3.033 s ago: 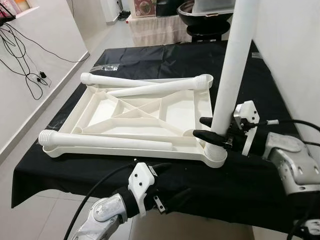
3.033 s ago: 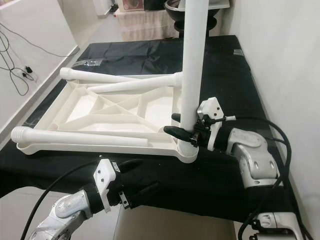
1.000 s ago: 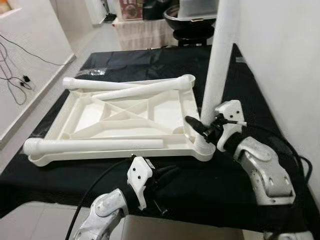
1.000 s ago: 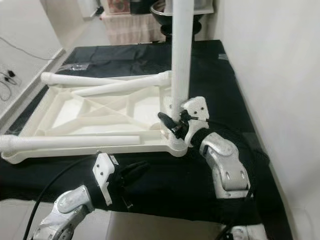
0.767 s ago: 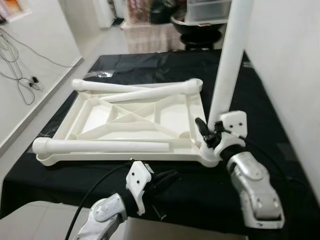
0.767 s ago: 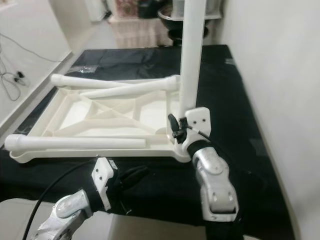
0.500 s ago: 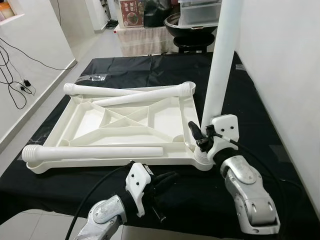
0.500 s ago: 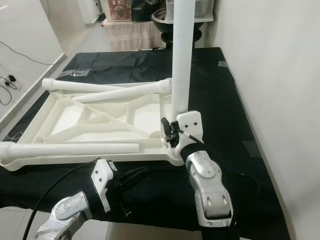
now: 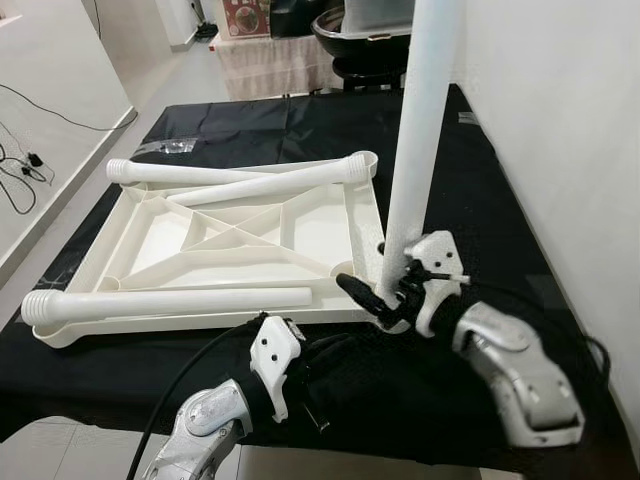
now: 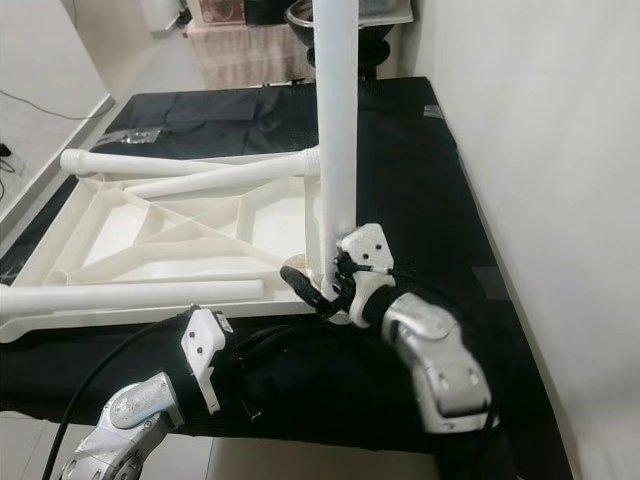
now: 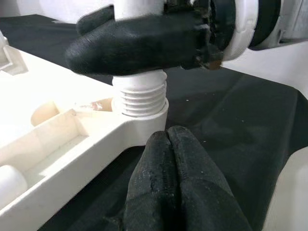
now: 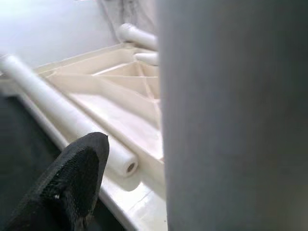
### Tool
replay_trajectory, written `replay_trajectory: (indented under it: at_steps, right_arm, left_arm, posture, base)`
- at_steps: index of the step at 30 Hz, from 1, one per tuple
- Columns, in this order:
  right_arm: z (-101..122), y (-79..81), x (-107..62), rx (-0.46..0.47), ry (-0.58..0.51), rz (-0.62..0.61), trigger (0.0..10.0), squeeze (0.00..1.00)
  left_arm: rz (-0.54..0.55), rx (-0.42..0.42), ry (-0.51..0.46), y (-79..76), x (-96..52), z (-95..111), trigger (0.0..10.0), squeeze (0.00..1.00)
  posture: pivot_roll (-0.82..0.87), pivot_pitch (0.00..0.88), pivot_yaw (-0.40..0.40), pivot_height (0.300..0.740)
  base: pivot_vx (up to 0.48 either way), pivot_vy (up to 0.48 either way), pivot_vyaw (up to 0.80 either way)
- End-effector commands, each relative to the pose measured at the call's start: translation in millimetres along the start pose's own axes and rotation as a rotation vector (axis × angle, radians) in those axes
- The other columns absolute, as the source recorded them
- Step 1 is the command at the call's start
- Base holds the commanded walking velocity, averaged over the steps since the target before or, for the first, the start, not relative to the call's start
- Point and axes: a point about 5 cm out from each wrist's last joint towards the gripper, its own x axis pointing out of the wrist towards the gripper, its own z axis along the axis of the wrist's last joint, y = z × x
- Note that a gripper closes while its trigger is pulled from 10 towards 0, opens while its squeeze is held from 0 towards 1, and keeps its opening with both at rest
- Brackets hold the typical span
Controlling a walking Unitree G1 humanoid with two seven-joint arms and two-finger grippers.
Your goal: Building children table
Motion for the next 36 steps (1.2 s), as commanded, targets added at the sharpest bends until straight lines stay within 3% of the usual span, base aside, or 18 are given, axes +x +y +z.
replay_trajectory:
  at_steps: [1,8,9,10,17,23,24,28,29,31,32,33,34,36]
  right_arm:
    - [-2,6.2,7.2,-0.016,0.008,0.164,10.0,0.00]
    - [0,-9.3,5.8,-0.038,0.032,0.257,9.6,0.00]
    - [4,-23.4,8.5,-0.041,0.030,0.258,1.2,0.00]
    - [6,-28.8,9.4,-0.041,0.028,0.253,0.0,0.00]
    - [9,-37.9,8.0,-0.043,0.023,0.261,0.0,0.00]
    - [-7,-39.7,-12.2,-0.011,0.058,0.241,0.0,0.00]
    - [-11,-40.3,-17.6,0.001,0.071,0.216,0.0,0.00]
    - [-23,-38.3,-29.4,0.050,0.100,0.119,0.0,0.00]
    - [-37,-34.0,-34.4,0.077,0.157,-0.109,0.0,0.00]
    - [-37,-34.0,-34.4,0.077,0.157,-0.109,0.0,0.00]
    - [-52,-21.6,-45.9,0.113,0.240,-0.397,0.0,0.00]
    - [-52,-21.6,-45.9,0.113,0.240,-0.397,0.0,0.00]
    - [-59,0.0,-53.9,0.130,0.302,-0.529,0.0,0.00]
    - [-59,0.0,-53.9,0.130,0.302,-0.529,0.0,0.00]
  left_arm:
    - [0.011,-0.008,0.018,-0.2,0.0,-5,10.0,0.00]
    - [0.022,0.005,0.013,-0.1,2.3,-5,10.0,0.00]
    - [0.039,0.010,0.002,0.7,2.6,-3,0.0,0.00]
    - [0.055,0.009,-0.003,1.6,2.0,-3,0.0,0.00]
    - [0.100,0.012,-0.012,4.3,0.5,-2,0.0,0.00]
    - [0.239,0.019,-0.019,12.1,-7.0,0,0.0,0.00]
    - [0.263,0.020,-0.019,13.5,-9.1,0,9.6,0.00]
    - [0.299,0.029,-0.023,14.7,-14.8,3,10.0,0.00]
    - [0.307,0.029,-0.024,13.4,-18.6,4,10.0,0.00]
    - [0.307,0.029,-0.024,13.4,-18.6,4,10.0,0.00]
    - [0.307,0.020,-0.024,12.6,-21.3,4,10.0,0.00]
    - [0.307,0.020,-0.024,12.6,-21.3,4,10.0,0.00]
    - [0.287,0.004,-0.027,11.7,-22.2,4,10.0,0.00]
    - [0.287,0.004,-0.027,11.7,-22.2,4,10.0,0.00]
  posture:
    - [0.03,0.125,0.063,0.740]
    - [0.03,0.121,0.055,0.740]
    - [0.03,0.120,0.051,0.740]
    - [0.03,0.120,0.051,0.740]
    - [0.03,0.119,0.049,0.740]
    - [0.02,0.128,0.059,0.740]
    - [0.01,0.135,0.062,0.740]
    - [0.00,0.146,0.065,0.740]
    - [0.00,0.161,0.071,0.740]
    - [0.00,0.161,0.071,0.740]
    - [0.01,0.171,0.079,0.740]
    - [0.01,0.171,0.079,0.740]
    - [0.00,0.176,0.087,0.740]
    - [0.00,0.176,0.087,0.740]
  base:
    - [0.000,0.000,0.00]
    - [0.000,0.000,0.00]
    - [0.000,0.000,0.00]
    - [0.000,0.000,0.00]
    - [0.000,0.000,0.00]
    - [0.000,0.000,0.00]
    - [0.000,0.000,0.00]
    - [0.000,0.000,0.00]
    - [0.000,0.000,0.00]
    - [0.000,0.000,0.00]
    - [0.000,0.000,0.00]
    - [0.000,0.000,0.00]
    - [0.000,0.000,0.00]
    - [0.000,0.000,0.00]
